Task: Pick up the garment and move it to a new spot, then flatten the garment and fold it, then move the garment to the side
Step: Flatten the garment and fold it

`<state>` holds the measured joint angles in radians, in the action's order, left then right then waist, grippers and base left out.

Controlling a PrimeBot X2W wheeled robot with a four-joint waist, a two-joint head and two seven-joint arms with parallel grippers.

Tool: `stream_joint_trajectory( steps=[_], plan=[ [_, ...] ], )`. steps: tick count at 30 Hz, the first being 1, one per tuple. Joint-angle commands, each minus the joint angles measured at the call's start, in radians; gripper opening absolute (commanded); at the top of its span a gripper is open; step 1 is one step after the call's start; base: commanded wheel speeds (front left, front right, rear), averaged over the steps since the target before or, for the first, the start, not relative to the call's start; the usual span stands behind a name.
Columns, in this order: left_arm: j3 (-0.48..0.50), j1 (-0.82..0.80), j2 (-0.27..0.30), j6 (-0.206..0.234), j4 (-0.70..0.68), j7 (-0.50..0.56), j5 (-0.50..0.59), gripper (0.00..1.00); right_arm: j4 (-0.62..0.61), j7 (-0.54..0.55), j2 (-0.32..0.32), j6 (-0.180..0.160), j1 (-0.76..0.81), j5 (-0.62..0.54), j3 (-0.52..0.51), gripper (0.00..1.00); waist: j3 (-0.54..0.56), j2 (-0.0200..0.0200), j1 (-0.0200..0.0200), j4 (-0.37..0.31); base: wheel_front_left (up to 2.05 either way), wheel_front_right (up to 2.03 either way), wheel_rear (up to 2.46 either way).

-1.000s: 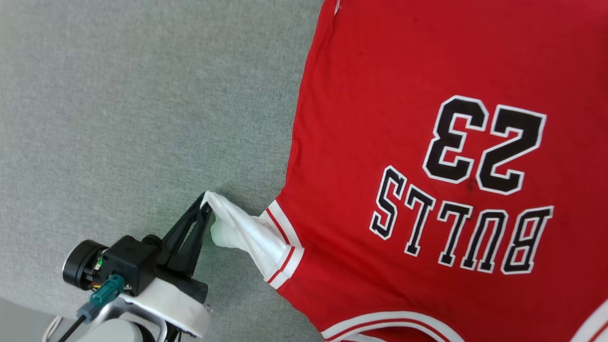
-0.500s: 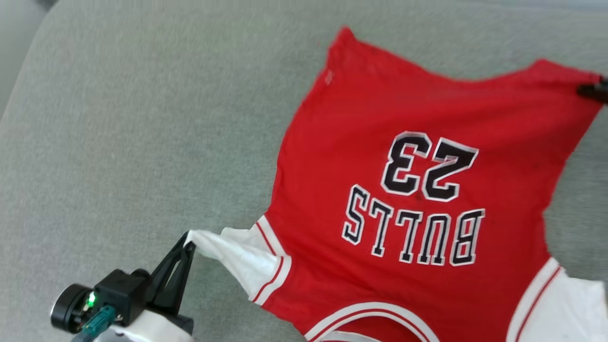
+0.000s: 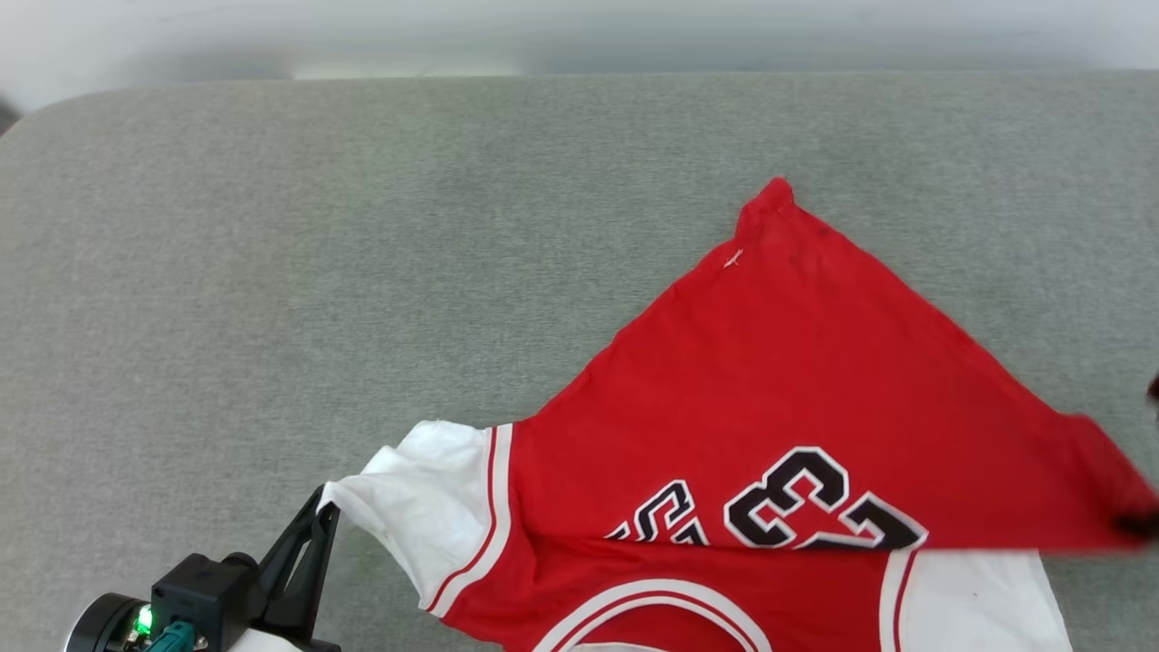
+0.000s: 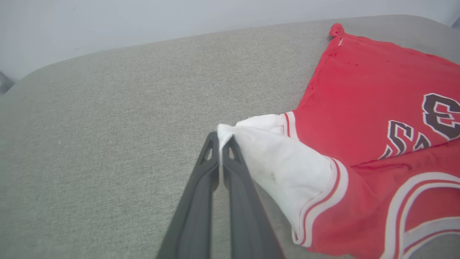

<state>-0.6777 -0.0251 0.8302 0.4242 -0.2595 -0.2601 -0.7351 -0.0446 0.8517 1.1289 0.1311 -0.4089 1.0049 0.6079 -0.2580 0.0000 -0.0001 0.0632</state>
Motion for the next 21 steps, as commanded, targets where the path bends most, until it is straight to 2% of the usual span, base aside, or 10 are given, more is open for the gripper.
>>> stream_joint_trajectory(
  steps=[1,8,11,12,13,21],
  plan=[
    [0.004,0.011,0.0,0.006,-0.005,-0.007,-0.002,0.0,0.015,-0.024,-0.028,-0.001,0.08,0.01,-0.003,0.0,0.002,0.0,0.0001,-0.012,0.0,0.0,0.0],
    [0.004,0.015,-0.003,0.002,-0.008,-0.007,0.01,0.0,0.086,-0.136,-0.133,-0.001,0.373,-0.069,0.006,0.0,0.003,0.0,0.0001,-0.021,0.0,0.0,0.0],
    [0.007,0.02,-0.003,0.008,-0.007,-0.007,0.007,0.0,0.107,-0.171,-0.17,-0.001,0.418,-0.075,-0.039,0.0,0.007,0.0,0.0001,-0.028,0.0,0.0,0.0],
    [0.007,0.022,-0.002,0.009,-0.008,-0.007,0.007,0.0,0.107,-0.186,-0.175,-0.002,0.418,-0.084,-0.067,0.04,0.008,0.0,0.0001,-0.031,0.0,0.0,0.0],
    [0.008,0.023,-0.002,0.012,-0.009,-0.007,0.007,0.0,0.104,-0.197,-0.176,-0.002,0.414,-0.09,-0.095,1.0,0.01,0.0,0.0001,-0.033,0.0,0.0,0.0],
    [-0.001,0.015,-0.009,0.014,-0.012,-0.007,0.019,0.0,-0.033,-0.217,-0.143,-0.001,0.34,-0.127,-0.333,1.0,0.013,0.0,0.0001,-0.03,0.0,0.0,0.0]
  ],
)
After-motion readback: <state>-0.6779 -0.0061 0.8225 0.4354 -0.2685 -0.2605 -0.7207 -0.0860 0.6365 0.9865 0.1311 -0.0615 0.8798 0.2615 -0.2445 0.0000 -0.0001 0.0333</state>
